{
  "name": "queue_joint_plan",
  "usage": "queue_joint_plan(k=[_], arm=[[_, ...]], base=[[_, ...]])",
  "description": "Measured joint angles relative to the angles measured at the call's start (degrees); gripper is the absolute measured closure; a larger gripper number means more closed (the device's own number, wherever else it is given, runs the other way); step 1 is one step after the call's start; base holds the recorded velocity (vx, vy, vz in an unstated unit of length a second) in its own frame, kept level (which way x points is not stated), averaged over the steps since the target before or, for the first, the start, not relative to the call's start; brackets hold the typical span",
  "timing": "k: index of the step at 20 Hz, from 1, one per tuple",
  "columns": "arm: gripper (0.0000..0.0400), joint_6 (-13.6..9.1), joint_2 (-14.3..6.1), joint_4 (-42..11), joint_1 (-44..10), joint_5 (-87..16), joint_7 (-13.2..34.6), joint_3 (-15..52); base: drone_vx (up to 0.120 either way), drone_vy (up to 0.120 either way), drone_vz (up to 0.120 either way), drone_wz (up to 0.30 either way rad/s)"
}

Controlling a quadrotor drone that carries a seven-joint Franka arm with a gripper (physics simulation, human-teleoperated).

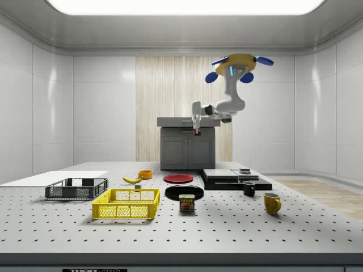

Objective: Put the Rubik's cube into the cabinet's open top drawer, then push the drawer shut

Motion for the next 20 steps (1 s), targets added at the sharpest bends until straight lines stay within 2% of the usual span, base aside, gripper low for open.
queue_joint_plan(k=[20], arm=[[0.0075, 1.5, -1.6, 0.0, -0.2, 0.6, 0.2, 0.2]], base=[[0.0, -0.12, 0.12, 0.0]])
